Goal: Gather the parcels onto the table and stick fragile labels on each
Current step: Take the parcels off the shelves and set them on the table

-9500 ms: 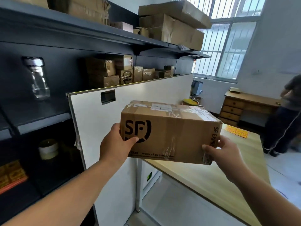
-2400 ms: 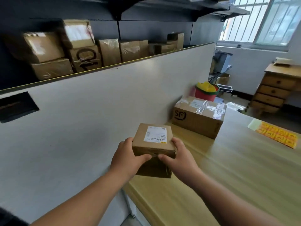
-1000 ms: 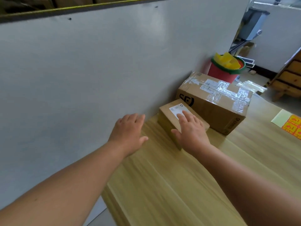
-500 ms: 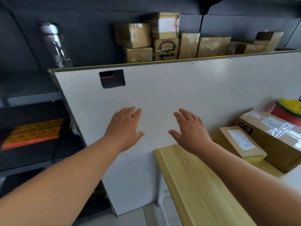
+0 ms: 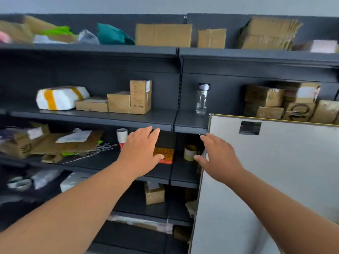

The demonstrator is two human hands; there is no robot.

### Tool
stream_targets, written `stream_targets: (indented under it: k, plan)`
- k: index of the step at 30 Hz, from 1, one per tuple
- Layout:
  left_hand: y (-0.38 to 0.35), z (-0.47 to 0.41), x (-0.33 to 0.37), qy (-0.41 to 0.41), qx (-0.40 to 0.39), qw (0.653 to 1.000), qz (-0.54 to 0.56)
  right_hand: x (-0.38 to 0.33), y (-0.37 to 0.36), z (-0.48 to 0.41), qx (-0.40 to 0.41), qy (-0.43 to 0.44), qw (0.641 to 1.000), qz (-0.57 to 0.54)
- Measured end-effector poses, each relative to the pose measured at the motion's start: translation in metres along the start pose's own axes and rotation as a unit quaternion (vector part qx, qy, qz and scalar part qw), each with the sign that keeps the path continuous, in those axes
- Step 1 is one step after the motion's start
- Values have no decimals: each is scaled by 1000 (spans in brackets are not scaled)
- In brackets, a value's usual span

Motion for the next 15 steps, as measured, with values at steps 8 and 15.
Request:
stream_targets:
  k: [8, 15]
  plan:
    - [28, 7, -104, 80, 27, 996, -3, -93, -2, -61, 12, 54, 998, -31]
    - [13, -43, -152, 105, 33, 994, 19, -113, -17, -135, 12, 46, 995, -89]
Point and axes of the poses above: each hand's wrist, its own z-axis away from the middle knuckle, its own y-axis out of the back of the hand, x = y × z, the point moved 8 cm from there along -z, towards the middle knuckle, and after that the axes turned 2 degrees about y, right-handed, at the moved point
